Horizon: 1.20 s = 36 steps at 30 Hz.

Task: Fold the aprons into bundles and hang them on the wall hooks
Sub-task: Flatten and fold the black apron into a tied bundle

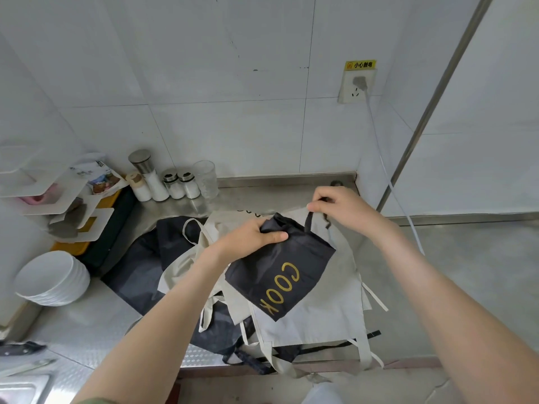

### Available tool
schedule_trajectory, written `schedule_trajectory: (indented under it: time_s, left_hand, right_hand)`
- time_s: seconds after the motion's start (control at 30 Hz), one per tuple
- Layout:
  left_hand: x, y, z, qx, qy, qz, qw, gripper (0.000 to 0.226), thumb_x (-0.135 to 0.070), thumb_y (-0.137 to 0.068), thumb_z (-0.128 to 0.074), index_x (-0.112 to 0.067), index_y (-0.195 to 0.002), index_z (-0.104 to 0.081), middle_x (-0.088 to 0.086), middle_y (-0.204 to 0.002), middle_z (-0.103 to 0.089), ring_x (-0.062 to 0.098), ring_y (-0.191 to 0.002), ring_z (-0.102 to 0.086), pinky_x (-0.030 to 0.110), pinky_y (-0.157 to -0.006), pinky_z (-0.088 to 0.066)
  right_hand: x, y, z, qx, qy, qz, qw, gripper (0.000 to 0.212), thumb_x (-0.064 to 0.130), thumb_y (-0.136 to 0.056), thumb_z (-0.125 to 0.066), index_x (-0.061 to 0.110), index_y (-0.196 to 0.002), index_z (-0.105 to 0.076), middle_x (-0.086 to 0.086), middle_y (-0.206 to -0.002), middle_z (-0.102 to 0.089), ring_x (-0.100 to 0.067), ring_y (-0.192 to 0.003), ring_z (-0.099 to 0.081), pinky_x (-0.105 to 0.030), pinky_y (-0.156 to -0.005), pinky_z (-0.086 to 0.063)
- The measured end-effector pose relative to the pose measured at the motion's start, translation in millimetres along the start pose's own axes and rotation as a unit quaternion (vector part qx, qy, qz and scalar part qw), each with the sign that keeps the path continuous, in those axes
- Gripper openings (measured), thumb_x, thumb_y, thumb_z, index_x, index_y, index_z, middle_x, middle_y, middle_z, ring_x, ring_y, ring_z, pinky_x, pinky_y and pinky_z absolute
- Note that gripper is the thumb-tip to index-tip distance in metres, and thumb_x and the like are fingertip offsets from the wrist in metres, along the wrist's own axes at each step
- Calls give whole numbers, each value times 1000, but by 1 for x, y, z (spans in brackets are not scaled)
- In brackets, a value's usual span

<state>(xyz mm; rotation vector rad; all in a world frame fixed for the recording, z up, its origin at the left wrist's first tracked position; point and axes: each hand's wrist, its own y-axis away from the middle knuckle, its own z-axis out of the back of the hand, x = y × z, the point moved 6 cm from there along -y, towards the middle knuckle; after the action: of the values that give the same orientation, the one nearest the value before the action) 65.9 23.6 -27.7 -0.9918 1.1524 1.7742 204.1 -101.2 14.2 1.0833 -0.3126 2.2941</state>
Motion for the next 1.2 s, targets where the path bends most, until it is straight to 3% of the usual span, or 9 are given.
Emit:
schedule_trajectory:
  time_s: [0.13, 0.27, 0.4, 0.53, 0.7, 0.83, 0.93, 1.07, 1.2]
  left_hand:
    - [-7, -1, -13, 36, -22, -9, 999, 16, -23, -91, -66, -26, -75, -63, -19, -66, -68, -4, -63, -63, 10, -62, -44]
    - [-3, 0, -11, 33, 20, -7, 999, 3, -25, -89, -67, -25, -87, -68, -13, -80, -73, 5, -76, -69, 16, -71, -50]
    - [3, 1, -2, -2, 89, 4, 996, 10, -27, -86, -71, -19, -92, -69, -1, -90, -75, 18, -84, -71, 27, -79, -56]
    - [4, 2, 8, -61, 185, -9, 981, 9, -23, -87, -69, -16, -92, -68, -1, -82, -74, 16, -76, -70, 28, -72, -56]
    - [-1, 1, 21, -166, 276, -23, 946, 11, -25, -88, -68, -17, -95, -67, -4, -80, -75, 13, -73, -71, 24, -62, -55]
    - [-2, -6, 24, -209, 322, -2, 923, 21, -33, -86, -71, -16, -99, -68, 2, -92, -75, 20, -90, -71, 34, -81, -56]
    - [6, -13, 20, -189, 355, 77, 912, 41, -46, -83, -71, -14, -108, -67, 4, -101, -74, 22, -95, -70, 37, -88, -55]
    - [14, -17, 4, -84, 378, 121, 914, 42, -53, -88, -60, -20, -113, -66, 0, -110, -72, 19, -102, -68, 39, -93, -51]
    - [18, -17, 6, -177, 322, 137, 920, 40, -49, -89, -62, -15, -111, -63, 1, -101, -71, 20, -94, -67, 35, -81, -54]
  right_hand:
    - [19, -3, -14, 21, -8, 35, 999, 21, 21, -87, -66, 5, -75, -59, -4, -72, -68, -19, -75, -63, -31, -72, -45]
    - [11, -7, -7, -3, -7, 21, 1000, 25, 26, -88, -67, 6, -74, -60, -1, -70, -69, -12, -69, -61, -32, -76, -47]
    - [-21, -6, -2, -9, 0, -59, 998, 29, 36, -89, -65, 7, -93, -62, 2, -88, -65, -11, -80, -56, -23, -70, -41]
    - [-61, -1, -16, 8, -147, -172, 974, 46, 53, -90, -55, 22, -123, -49, -2, -109, -63, -15, -95, -64, -37, -92, -52]
    - [-50, 14, -40, 67, -368, -148, 916, 60, 59, -86, -41, 12, -120, -56, -8, -99, -68, -19, -86, -66, -34, -81, -52]
    - [-26, 22, -56, 119, -441, -98, 884, 43, 41, -85, -61, 13, -118, -60, -3, -111, -70, -19, -102, -66, -33, -88, -51]
    - [-21, 19, -50, 62, -451, -102, 885, 19, 12, -88, -63, 9, -106, -65, -4, -96, -74, -19, -86, -70, -31, -77, -58]
    - [-25, 14, -40, -26, -463, -119, 878, 15, 9, -91, -60, 7, -106, -65, -8, -94, -74, -24, -84, -70, -33, -70, -59]
    - [-21, 13, -41, -9, -464, -117, 878, 19, 15, -92, -60, 8, -109, -64, -8, -102, -73, -23, -91, -69, -32, -75, -58]
